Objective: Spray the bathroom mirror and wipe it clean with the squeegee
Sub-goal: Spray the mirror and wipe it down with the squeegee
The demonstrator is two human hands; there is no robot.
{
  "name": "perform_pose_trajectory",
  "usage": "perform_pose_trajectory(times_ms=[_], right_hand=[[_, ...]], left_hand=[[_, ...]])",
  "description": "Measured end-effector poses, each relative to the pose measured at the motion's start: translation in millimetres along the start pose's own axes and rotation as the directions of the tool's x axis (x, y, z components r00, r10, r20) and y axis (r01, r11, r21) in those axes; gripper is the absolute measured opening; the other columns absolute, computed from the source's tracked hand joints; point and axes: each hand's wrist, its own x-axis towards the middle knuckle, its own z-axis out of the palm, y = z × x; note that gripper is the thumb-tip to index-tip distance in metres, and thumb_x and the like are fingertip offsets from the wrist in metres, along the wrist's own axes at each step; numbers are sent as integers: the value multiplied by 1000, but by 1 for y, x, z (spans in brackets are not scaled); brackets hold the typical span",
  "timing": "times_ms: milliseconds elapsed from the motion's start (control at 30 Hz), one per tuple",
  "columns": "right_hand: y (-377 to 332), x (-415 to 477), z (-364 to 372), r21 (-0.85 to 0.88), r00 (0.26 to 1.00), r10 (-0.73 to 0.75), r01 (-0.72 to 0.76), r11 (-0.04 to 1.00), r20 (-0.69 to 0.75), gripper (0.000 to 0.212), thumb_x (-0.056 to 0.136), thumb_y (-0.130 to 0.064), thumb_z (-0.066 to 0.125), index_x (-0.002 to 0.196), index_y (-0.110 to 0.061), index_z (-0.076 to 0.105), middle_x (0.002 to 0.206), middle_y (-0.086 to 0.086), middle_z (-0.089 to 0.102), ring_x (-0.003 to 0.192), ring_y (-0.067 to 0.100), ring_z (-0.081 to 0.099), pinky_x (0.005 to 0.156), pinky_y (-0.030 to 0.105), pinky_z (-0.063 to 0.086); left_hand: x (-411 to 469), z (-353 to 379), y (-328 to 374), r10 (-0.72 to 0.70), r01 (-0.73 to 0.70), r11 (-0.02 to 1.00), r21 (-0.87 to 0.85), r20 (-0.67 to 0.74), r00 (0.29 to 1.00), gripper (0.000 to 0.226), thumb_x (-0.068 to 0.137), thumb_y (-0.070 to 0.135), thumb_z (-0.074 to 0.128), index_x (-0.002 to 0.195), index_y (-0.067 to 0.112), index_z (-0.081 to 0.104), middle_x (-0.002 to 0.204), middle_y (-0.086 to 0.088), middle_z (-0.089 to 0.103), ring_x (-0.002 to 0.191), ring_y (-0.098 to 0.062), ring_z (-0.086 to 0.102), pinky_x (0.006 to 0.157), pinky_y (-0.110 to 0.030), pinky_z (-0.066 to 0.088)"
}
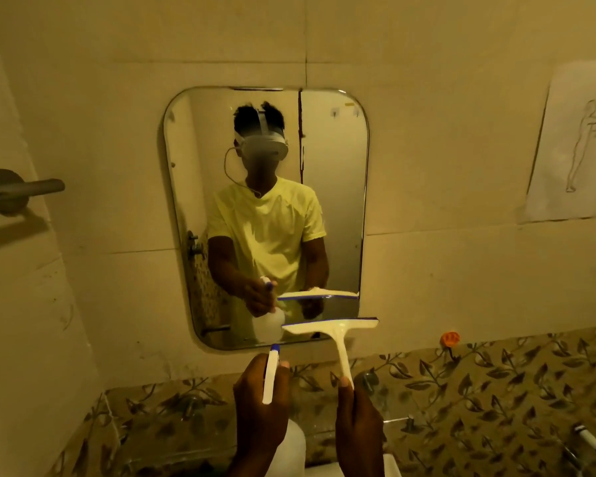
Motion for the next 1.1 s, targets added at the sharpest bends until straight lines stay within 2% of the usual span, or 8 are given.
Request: perform_pose_trajectory(times_ms=[67, 167, 267, 433, 633, 767, 1000, 1100], right_hand=[[-35, 20, -16, 62, 991, -136, 136, 989, -13, 46, 93, -65, 31, 89, -29, 58, 60, -1, 58, 52, 8, 57, 45, 18, 39], [-102, 65, -37, 141, 958, -287, 286, 948, -18, 29, 104, -53, 36, 98, -31, 55, 60, 8, 57, 43, 18, 53, 37, 38, 46], [-170, 116, -50, 141, 910, -406, 414, 899, -83, 21, 107, -40, 40, 99, -27, 56, 62, 3, 59, 49, 22, 58, 42, 47, 50], [-268, 176, -55, 189, 818, -551, 574, 797, -165, 20, 108, -29, 41, 98, -19, 55, 61, -11, 54, 50, -3, 55, 43, 12, 39], [-321, 198, -44, 161, 816, -557, 578, 800, -156, 30, 109, -28, 39, 112, -4, 56, 75, 1, 65, 56, -5, 62, 45, 11, 44], [-321, 196, -36, 157, 840, -529, 542, 825, -120, 35, 110, -30, 36, 114, -2, 56, 91, 17, 73, 76, 29, 73, 69, 50, 62], [-309, 194, -19, 178, 857, -491, 513, 840, -156, 34, 109, -33, 37, 113, -4, 54, 87, 16, 72, 73, 30, 72, 66, 52, 61], [-305, 193, -15, 167, 850, -494, 522, 836, -183, 32, 109, -33, 37, 114, -6, 54, 87, 13, 72, 71, 26, 73, 66, 49, 63]], left_hand=[[9, 3, 9, 14, -14, 1000, -4, 3, 1000, 18, 93, 20, 67, 76, 23, 61, 59, 5, 58, 58, -13, 62, 48, -17, 45], [29, 7, 37, 57, -58, 996, -62, -11, 998, 16, 92, 27, 64, 77, 26, 58, 57, 5, 55, 57, -13, 61, 46, -13, 39], [57, 11, 65, 90, -94, 989, -115, -39, 995, 14, 92, 38, 60, 84, 27, 60, 62, 5, 58, 61, -14, 62, 45, -24, 45], [97, 18, 102, 169, -180, 974, -134, -90, 981, 30, 94, 43, 55, 92, 16, 68, 75, 1, 68, 71, -10, 66, 56, -38, 58], [121, 22, 121, 198, -214, 970, -118, -130, 972, 30, 93, 34, 58, 96, 7, 70, 79, -4, 69, 76, -4, 65, 63, -36, 59], [123, 21, 123, 195, -214, 969, -120, -148, 970, 14, 92, 34, 60, 92, 20, 63, 74, 15, 60, 80, 10, 62, 60, -23, 53], [124, 14, 113, 216, -236, 965, -116, -168, 962, 8, 91, 29, 63, 98, 28, 59, 80, 28, 56, 83, 15, 62, 60, -2, 49], [124, 11, 107, 214, -233, 967, -99, -175, 961, 10, 92, 28, 63, 100, 31, 59, 82, 30, 55, 85, 17, 61, 57, -6, 50]])
